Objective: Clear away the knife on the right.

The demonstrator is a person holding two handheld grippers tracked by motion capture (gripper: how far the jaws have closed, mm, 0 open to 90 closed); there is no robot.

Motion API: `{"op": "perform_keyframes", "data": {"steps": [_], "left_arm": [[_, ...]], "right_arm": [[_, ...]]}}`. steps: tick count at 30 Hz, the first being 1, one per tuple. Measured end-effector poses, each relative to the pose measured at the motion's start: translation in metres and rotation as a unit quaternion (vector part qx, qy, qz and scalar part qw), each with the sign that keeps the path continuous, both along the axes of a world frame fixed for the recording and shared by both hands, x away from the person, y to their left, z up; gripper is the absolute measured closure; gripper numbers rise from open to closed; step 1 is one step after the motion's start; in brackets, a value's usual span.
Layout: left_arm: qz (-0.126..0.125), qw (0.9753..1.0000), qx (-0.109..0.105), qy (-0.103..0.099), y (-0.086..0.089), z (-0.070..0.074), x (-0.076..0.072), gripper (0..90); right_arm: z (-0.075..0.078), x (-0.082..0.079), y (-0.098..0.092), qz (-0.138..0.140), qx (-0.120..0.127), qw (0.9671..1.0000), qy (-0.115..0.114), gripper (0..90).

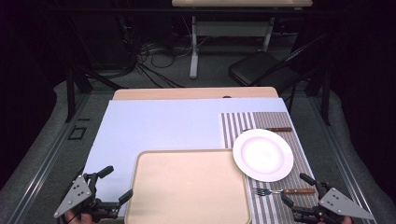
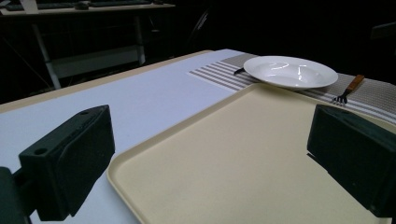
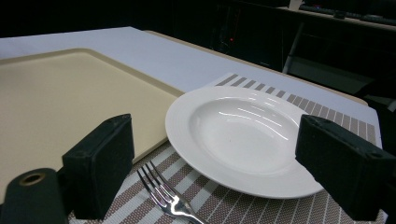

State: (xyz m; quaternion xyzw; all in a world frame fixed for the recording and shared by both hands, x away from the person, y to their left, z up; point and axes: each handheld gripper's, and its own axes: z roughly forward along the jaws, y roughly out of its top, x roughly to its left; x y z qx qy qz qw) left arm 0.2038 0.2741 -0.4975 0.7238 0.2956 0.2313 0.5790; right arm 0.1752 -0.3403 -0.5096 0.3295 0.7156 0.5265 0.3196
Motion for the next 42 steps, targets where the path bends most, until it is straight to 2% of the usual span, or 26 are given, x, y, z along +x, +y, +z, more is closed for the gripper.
{"op": "perform_keyframes", "data": {"steps": [8,9,18,19,21,27,31,34,36,40,42], "left_arm": [[0.006,1.0000,-0.005,0.002,0.001,0.000,0.001,1.2],[0.006,0.9999,-0.008,0.002,0.001,-0.001,0.002,1.2],[0.009,0.9999,0.003,0.009,0.001,-0.002,-0.002,1.5],[0.011,0.9999,-0.002,0.008,0.002,-0.001,-0.002,1.5],[0.012,0.9999,-0.004,0.008,0.002,-0.001,-0.002,1.5],[0.016,0.9998,-0.004,0.013,0.004,-0.002,-0.004,2.1],[0.020,0.9997,-0.004,0.012,0.005,-0.002,-0.005,2.2],[0.023,0.9997,-0.006,0.009,0.006,0.000,-0.006,2.2],[0.023,0.9997,-0.006,0.009,0.006,-0.001,-0.006,2.2],[0.023,0.9997,-0.002,0.012,0.006,-0.002,-0.006,2.2],[0.023,0.9996,-0.002,0.012,0.006,-0.002,-0.006,2.2]], "right_arm": [[-0.001,0.002,0.002,-0.002,0.002,1.0000,0.001,11.8],[-0.001,0.002,0.001,-0.002,-0.005,1.0000,0.002,11.8],[0.001,0.004,0.000,-0.006,-0.001,1.0000,0.002,11.9],[0.000,0.005,0.000,-0.004,0.000,1.0000,0.008,11.9],[0.000,0.006,0.001,-0.004,-0.001,1.0000,0.006,12.0],[0.000,0.010,0.000,-0.004,0.005,0.9999,0.008,14.2],[0.004,0.012,-0.002,-0.013,0.005,0.9998,0.012,14.2],[0.010,0.013,-0.006,-0.025,-0.010,0.9996,0.011,14.2],[0.016,0.017,-0.014,-0.036,-0.018,0.9991,0.013,14.2],[0.021,0.022,-0.021,-0.048,-0.017,0.9986,0.015,14.2],[0.023,0.026,-0.026,-0.045,-0.022,0.9985,0.020,14.2]]}}
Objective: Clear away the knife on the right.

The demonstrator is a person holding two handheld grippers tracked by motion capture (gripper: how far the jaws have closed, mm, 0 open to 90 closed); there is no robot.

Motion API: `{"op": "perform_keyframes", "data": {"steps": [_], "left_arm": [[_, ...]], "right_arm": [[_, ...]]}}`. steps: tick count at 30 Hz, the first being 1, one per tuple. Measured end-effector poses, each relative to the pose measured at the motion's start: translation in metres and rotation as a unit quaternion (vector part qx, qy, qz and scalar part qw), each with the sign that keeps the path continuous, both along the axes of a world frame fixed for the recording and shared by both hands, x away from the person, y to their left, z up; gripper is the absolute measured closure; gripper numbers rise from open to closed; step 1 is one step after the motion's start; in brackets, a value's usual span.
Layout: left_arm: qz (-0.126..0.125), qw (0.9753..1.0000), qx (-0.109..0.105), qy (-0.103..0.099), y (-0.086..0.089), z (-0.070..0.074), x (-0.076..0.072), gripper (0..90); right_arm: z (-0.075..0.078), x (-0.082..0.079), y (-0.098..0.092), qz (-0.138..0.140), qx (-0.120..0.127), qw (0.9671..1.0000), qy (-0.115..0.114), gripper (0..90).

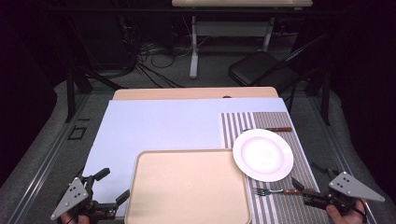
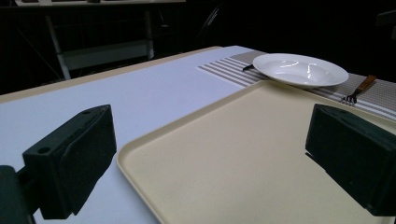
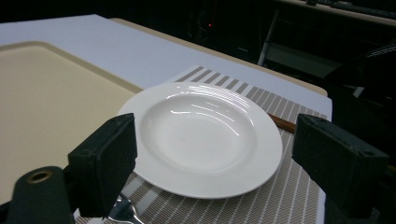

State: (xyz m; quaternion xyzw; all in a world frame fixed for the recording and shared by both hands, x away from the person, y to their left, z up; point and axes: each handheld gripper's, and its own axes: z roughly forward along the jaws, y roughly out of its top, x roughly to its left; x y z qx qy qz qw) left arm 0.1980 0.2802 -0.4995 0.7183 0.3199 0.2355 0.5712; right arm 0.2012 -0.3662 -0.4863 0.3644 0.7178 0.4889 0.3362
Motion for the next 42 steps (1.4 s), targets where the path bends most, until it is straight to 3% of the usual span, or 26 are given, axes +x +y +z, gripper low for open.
{"op": "perform_keyframes", "data": {"steps": [2,5,9,11,16,32,42], "left_arm": [[0.000,1.0000,0.001,-0.001,0.000,0.000,0.000,2.2],[0.001,1.0000,0.000,-0.002,0.000,0.000,-0.001,2.2],[0.002,1.0000,0.000,0.000,0.000,0.000,-0.001,2.2],[0.001,1.0000,0.000,0.000,0.000,0.000,0.000,2.2],[0.000,1.0000,0.004,0.001,-0.001,0.000,0.000,2.2],[0.005,1.0000,0.006,0.000,0.000,-0.001,-0.001,2.2],[0.008,0.9999,0.007,0.004,0.002,-0.002,-0.001,2.2]], "right_arm": [[0.003,0.005,-0.006,-0.001,-0.015,0.9999,0.006,14.3],[0.007,0.013,-0.013,-0.004,-0.017,0.9998,0.008,14.3],[0.014,0.031,-0.030,-0.007,-0.035,0.9989,0.028,14.4],[0.014,0.034,-0.032,-0.010,-0.034,0.9990,0.029,14.5],[0.014,0.060,-0.043,-0.014,-0.031,0.9983,0.048,14.8],[0.025,0.114,-0.030,-0.001,-0.017,0.9983,0.056,14.8],[0.036,0.150,-0.018,-0.001,-0.042,0.9971,0.063,14.6]]}}
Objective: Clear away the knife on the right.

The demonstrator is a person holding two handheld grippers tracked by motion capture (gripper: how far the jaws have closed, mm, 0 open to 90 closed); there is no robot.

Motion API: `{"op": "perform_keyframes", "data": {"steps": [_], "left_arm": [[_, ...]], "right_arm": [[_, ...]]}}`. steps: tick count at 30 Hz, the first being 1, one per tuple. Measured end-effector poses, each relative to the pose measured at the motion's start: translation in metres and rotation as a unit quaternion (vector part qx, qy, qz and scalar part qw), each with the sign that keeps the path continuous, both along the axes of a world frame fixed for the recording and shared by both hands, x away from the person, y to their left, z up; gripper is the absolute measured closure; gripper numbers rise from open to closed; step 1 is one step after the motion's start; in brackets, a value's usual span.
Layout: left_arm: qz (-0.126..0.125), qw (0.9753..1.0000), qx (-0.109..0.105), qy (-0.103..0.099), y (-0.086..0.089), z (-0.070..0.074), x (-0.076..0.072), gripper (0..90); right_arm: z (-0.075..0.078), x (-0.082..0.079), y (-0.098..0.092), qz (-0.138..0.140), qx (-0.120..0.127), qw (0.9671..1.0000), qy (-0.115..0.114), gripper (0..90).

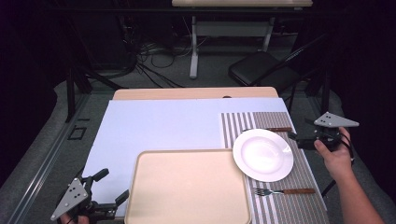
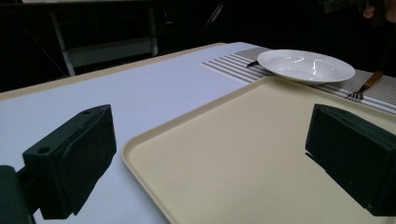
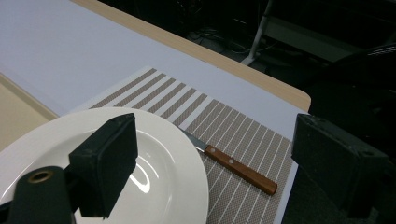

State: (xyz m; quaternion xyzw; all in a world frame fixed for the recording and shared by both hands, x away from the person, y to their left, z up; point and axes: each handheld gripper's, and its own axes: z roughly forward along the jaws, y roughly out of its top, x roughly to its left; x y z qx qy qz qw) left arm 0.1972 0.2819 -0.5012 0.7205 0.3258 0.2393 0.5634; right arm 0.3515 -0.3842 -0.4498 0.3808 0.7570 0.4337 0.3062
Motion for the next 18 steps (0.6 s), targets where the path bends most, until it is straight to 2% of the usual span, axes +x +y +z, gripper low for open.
{"op": "perform_keyframes", "data": {"steps": [5,7,11,13,18], "left_arm": [[0.001,1.0000,0.003,0.001,0.000,-0.001,0.000,2.2],[0.001,1.0000,0.003,0.001,0.001,-0.001,0.000,2.2],[0.003,1.0000,0.003,0.002,0.001,-0.001,0.000,2.2],[0.004,1.0000,0.004,0.001,0.002,-0.001,0.000,2.2],[0.010,0.9999,0.003,0.000,0.002,-0.001,0.000,2.2]], "right_arm": [[0.004,0.021,0.005,0.000,-0.011,0.9999,0.000,14.6],[0.006,0.032,0.007,0.005,-0.018,0.9998,0.009,14.6],[0.006,0.045,0.010,0.007,-0.023,0.9996,0.012,14.6],[0.005,0.054,0.013,0.006,-0.032,0.9994,0.009,14.7],[-0.004,0.073,0.017,0.002,-0.036,0.9991,0.022,14.9]]}}
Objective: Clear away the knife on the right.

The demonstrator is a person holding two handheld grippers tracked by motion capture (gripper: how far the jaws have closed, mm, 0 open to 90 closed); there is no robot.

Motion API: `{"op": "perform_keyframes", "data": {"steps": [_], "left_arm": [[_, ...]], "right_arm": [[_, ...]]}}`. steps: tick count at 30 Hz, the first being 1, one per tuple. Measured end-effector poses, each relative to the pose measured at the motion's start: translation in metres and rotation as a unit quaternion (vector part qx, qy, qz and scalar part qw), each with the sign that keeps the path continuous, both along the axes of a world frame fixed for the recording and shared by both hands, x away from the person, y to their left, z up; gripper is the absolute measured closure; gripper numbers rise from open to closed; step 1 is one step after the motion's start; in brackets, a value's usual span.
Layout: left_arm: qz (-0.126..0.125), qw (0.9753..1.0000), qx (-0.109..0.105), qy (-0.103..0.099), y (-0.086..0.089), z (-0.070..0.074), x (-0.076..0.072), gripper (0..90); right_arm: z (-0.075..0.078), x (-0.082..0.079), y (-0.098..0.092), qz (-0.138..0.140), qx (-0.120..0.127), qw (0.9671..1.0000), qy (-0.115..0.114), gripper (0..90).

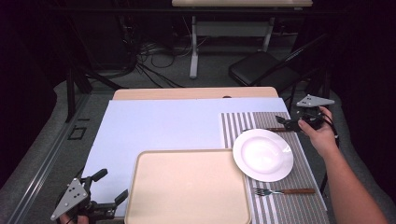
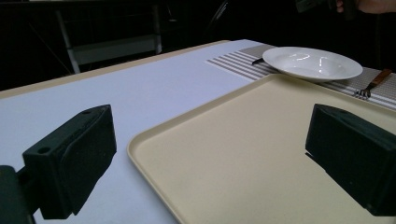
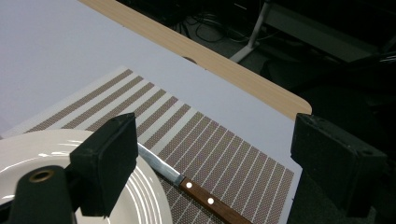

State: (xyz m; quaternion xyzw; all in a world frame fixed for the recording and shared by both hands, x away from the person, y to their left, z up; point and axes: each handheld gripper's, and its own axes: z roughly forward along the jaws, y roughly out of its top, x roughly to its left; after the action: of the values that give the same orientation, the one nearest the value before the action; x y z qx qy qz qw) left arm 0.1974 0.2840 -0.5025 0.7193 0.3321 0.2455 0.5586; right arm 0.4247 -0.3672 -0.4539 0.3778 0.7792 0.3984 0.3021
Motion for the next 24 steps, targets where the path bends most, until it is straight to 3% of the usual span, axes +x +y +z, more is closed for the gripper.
{"op": "perform_keyframes", "data": {"steps": [10,13,20,24], "left_arm": [[0.014,0.9999,-0.001,0.003,0.002,-0.001,0.000,2.5],[0.016,0.9999,-0.001,0.006,0.003,-0.001,0.000,2.7],[0.017,0.9998,-0.001,0.009,0.004,-0.003,0.001,3.1],[0.015,0.9998,0.000,0.011,0.003,-0.004,0.001,3.3]], "right_arm": [[-0.015,0.028,0.007,-0.008,-0.028,0.9990,0.034,20.2],[-0.018,0.036,0.008,-0.001,-0.038,0.9977,0.056,20.6],[-0.020,0.046,0.011,0.031,-0.047,0.9953,0.079,20.6],[-0.024,0.049,0.015,0.041,-0.084,0.9919,0.086,20.7]]}}
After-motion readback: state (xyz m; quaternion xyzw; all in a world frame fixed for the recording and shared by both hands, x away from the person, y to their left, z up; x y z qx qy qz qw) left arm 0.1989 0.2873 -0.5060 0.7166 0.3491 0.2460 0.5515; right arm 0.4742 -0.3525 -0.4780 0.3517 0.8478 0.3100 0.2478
